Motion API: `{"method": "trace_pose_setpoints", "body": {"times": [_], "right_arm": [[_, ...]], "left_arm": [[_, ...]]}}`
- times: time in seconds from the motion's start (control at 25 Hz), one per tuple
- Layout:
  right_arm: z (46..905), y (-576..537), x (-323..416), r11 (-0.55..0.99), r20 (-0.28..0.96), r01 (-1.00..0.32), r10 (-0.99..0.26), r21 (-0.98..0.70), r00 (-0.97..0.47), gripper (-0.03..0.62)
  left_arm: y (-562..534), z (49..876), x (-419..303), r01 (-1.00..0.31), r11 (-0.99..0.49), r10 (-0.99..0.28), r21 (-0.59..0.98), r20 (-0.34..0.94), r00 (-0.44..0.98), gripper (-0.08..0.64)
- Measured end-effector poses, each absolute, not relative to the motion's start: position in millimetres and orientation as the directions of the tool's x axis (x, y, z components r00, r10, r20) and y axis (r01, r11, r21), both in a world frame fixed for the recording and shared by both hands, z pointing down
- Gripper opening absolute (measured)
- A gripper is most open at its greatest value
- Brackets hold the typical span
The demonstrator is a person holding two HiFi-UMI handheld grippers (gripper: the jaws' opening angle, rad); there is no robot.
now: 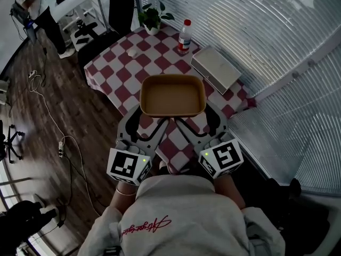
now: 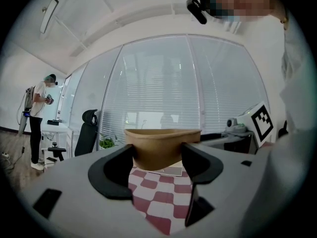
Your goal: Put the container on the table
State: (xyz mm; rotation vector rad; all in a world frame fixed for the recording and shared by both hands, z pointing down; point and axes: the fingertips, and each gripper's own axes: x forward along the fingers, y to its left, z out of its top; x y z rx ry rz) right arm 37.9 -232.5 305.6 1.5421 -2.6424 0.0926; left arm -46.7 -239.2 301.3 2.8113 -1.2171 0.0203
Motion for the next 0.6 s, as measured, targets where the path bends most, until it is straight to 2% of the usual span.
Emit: {"method": "trace_pose_setpoints", "body": {"times": [0.6], "right_arm": [[327,-255,47,0.558,0.168,-0.829,-0.814,-0.037,-0.556,0.364]], "left_arm": [[-255,323,-38,-0.785,-0.613,-0.779,0.090,0.096,0.619,0.319]]}}
